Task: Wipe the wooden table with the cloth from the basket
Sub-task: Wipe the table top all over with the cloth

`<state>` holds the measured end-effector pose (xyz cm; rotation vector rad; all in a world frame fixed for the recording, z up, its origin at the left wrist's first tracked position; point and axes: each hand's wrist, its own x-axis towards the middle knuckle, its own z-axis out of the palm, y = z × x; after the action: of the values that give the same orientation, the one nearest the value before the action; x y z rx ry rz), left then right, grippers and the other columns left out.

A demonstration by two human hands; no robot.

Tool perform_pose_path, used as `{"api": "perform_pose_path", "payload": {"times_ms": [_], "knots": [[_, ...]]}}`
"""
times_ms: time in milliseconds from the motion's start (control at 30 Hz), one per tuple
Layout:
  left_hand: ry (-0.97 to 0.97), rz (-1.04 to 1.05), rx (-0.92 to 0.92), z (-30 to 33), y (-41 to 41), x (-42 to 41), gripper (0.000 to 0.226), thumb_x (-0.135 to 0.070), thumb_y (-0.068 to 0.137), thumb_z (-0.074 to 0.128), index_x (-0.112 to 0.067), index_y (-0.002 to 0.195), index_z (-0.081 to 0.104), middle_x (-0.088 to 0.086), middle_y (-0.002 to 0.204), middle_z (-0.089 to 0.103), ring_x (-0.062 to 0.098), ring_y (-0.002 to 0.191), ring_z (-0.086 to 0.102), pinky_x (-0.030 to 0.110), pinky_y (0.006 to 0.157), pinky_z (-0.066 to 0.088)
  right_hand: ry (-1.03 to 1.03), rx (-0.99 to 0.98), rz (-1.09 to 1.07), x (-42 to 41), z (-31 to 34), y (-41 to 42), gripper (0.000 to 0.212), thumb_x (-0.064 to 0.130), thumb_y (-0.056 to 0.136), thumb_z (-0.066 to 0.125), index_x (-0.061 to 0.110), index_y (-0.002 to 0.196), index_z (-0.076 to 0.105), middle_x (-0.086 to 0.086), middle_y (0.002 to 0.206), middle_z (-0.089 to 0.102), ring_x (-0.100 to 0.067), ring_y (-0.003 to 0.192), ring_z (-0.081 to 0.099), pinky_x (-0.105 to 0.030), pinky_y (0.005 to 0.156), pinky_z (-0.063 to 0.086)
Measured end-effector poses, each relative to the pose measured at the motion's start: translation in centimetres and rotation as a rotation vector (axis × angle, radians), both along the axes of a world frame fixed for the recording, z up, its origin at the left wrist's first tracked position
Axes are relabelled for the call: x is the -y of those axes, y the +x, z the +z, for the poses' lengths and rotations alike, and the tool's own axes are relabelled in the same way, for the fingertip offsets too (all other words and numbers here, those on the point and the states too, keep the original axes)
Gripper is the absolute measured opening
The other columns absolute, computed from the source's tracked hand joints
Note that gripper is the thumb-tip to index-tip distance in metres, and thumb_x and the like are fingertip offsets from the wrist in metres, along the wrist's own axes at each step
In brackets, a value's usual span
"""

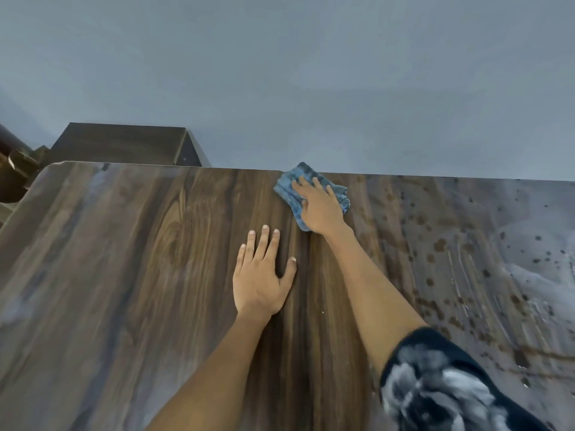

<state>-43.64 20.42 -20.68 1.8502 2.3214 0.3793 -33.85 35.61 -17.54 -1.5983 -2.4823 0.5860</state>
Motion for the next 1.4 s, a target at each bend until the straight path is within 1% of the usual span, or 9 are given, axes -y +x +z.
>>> {"api": "perform_pose_path", "payload": {"times_ms": [133,267,400,567,700,867,1033,1233,1400], "knots": [[-0.006,0.003,0.003,-0.1,0.1,-0.1,0.067,-0.057,0.087,0.007,-0.027,0.146,0.014,-0.005,0.155,0.01,0.014,0.143,-0.002,0.031,0.116,0.002,0.063,0.031,0.146,4.3,-0.2,3.8,0.052,0.014,0.097,0.037,0.026,0.146,0.025,0.008,0.155,0.019,-0.014,0.144,0.011,-0.035,0.116,0.005],[0.003,0.011,0.015,-0.2,0.1,-0.1,0.067,-0.056,0.087,0.006,-0.027,0.147,0.014,-0.006,0.155,0.01,0.014,0.143,-0.001,0.032,0.117,0.002,0.13,0.154,-0.036,2.6,-0.8,6.2,0.067,0.01,0.091,0.051,0.023,0.148,0.018,0.005,0.157,0.015,-0.02,0.144,0.009,-0.04,0.116,0.009],[0.004,0.01,0.025,-0.2,0.1,-0.2,0.066,-0.055,0.087,0.008,-0.027,0.147,0.017,-0.006,0.155,0.012,0.015,0.143,0.0,0.032,0.116,0.003,0.114,0.191,-0.176,-2.1,-0.8,2.9,0.061,0.019,0.096,0.045,0.02,0.148,0.015,-0.001,0.158,0.011,-0.028,0.144,0.007,-0.044,0.115,0.009],[0.013,0.015,0.028,-0.1,0.1,-0.2,0.065,-0.053,0.088,0.011,-0.026,0.146,0.022,-0.005,0.154,0.016,0.015,0.143,0.003,0.032,0.116,0.005,0.083,0.105,0.152,-0.4,-0.4,-0.3,0.058,0.014,0.096,0.044,0.025,0.148,0.02,0.002,0.157,0.014,-0.024,0.145,0.007,-0.041,0.116,0.004],[0.01,0.016,0.029,-0.2,0.1,-0.1,0.065,-0.051,0.088,0.009,-0.025,0.145,0.022,-0.005,0.154,0.014,0.014,0.143,0.002,0.031,0.116,0.004,0.068,0.027,0.279,3.8,-0.8,4.2,0.06,0.003,0.093,0.044,0.028,0.145,0.028,0.009,0.155,0.019,-0.016,0.144,0.009,-0.038,0.116,0.003],[0.022,0.028,0.046,-0.3,0.1,-0.1,0.064,-0.051,0.088,0.011,-0.025,0.145,0.022,-0.006,0.154,0.016,0.015,0.143,0.004,0.032,0.116,0.004,0.061,0.053,-0.033,0.2,-0.5,10.2,0.049,0.012,0.097,0.038,0.023,0.145,0.031,0.003,0.155,0.021,-0.023,0.144,0.013,-0.045,0.115,0.008],[0.016,0.027,0.043,-0.2,0.2,-0.2,0.064,-0.051,0.088,0.012,-0.026,0.145,0.023,-0.006,0.154,0.017,0.014,0.143,0.004,0.031,0.116,0.005,0.081,0.185,-0.097,-4.7,0.0,5.3,0.057,0.018,0.094,0.043,0.02,0.147,0.023,-0.002,0.157,0.017,-0.031,0.142,0.014,-0.047,0.113,0.014],[0.037,0.024,0.059,-0.1,0.1,0.0,0.062,-0.047,0.089,0.014,-0.023,0.144,0.027,-0.005,0.153,0.019,0.014,0.143,0.007,0.03,0.115,0.004,0.086,0.022,0.195,4.9,-0.7,2.5,0.063,0.007,0.092,0.047,0.026,0.147,0.023,0.005,0.156,0.016,-0.021,0.145,0.006,-0.039,0.116,-0.001],[0.028,0.025,0.069,-0.2,0.2,0.0,0.061,-0.046,0.089,0.013,-0.025,0.145,0.024,-0.005,0.153,0.018,0.014,0.143,0.006,0.032,0.117,0.006,0.069,0.028,0.059,6.8,-0.8,9.3,0.063,0.002,0.092,0.043,0.028,0.146,0.024,0.01,0.155,0.014,-0.015,0.144,0.007,-0.037,0.115,0.0]]}}
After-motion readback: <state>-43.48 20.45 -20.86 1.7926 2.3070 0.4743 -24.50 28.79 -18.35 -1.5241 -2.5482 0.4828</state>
